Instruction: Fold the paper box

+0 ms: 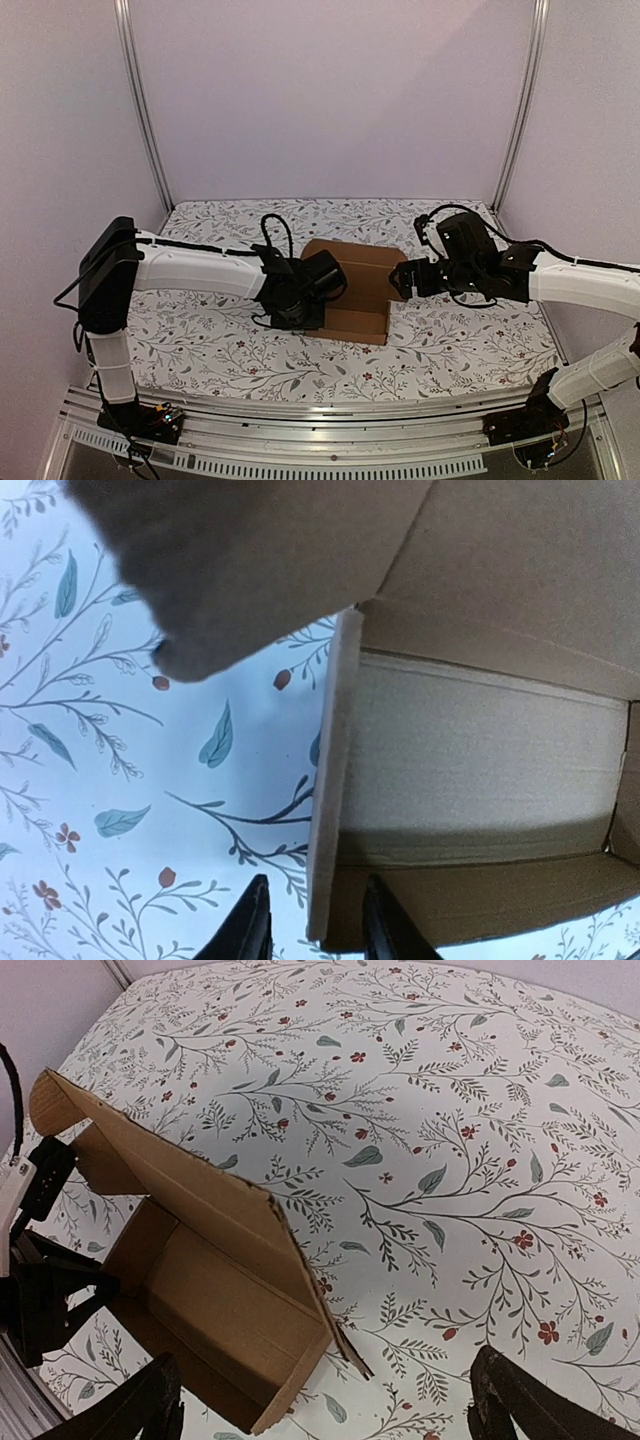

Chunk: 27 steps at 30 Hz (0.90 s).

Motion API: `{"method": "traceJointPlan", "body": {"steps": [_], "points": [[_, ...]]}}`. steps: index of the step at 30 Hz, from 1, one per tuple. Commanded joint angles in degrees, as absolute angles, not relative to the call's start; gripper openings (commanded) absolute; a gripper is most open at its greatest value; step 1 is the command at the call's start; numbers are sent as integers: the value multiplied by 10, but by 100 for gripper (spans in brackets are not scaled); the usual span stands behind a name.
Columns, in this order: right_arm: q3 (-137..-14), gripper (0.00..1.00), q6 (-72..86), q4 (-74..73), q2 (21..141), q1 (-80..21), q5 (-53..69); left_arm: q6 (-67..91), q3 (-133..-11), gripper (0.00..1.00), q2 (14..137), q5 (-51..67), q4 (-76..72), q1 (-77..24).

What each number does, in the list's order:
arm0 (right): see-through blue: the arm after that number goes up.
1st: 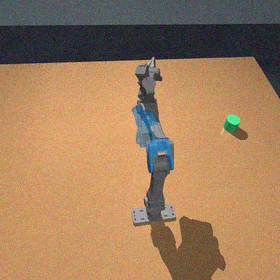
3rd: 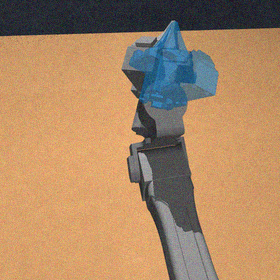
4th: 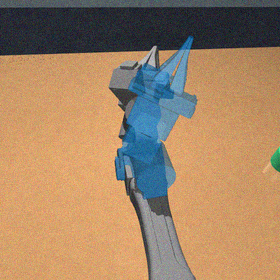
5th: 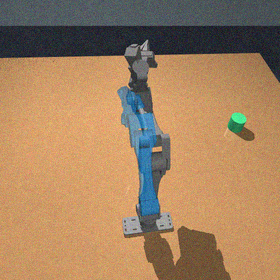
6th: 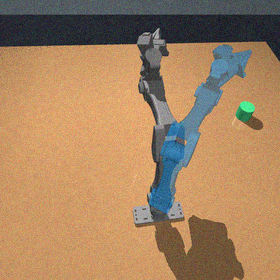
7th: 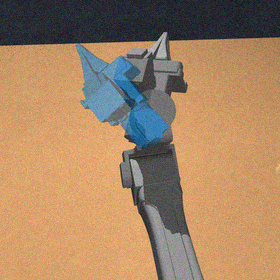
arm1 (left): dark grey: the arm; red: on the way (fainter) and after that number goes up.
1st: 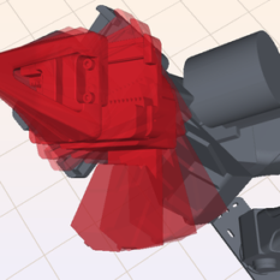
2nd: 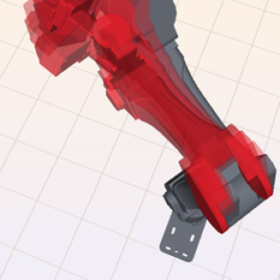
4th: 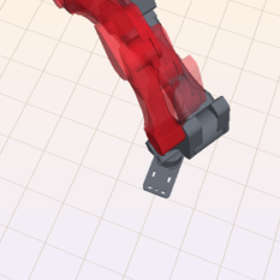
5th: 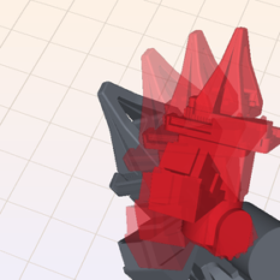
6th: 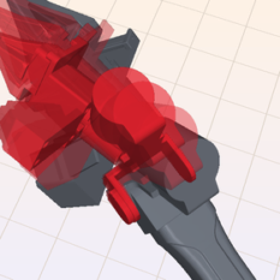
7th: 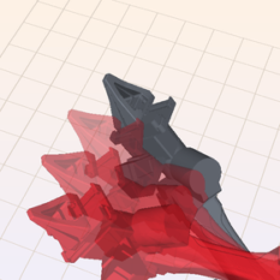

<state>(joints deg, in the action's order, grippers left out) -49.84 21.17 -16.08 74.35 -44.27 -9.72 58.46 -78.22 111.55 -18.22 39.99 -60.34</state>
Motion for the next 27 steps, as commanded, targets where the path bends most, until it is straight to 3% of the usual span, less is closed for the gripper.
{"method": "traceJointPlan", "body": {"steps": [1, 6, 20, 27], "points": [[-489, 99, 186, -147, 743, -442, -73, 569, -786, 34, 1085, -198, 402, -611], [-478, 99, 167, -149, 738, -439, -46, 527, -771, 43, 1051, -194, 373, -610], [-422, 94, 137, -111, 715, -436, -6, 285, -670, 56, 884, -99, 263, -549], [-393, 76, 110, -48, 728, -418, 40, 151, -647, 58, 852, -57, 249, -499]]}}
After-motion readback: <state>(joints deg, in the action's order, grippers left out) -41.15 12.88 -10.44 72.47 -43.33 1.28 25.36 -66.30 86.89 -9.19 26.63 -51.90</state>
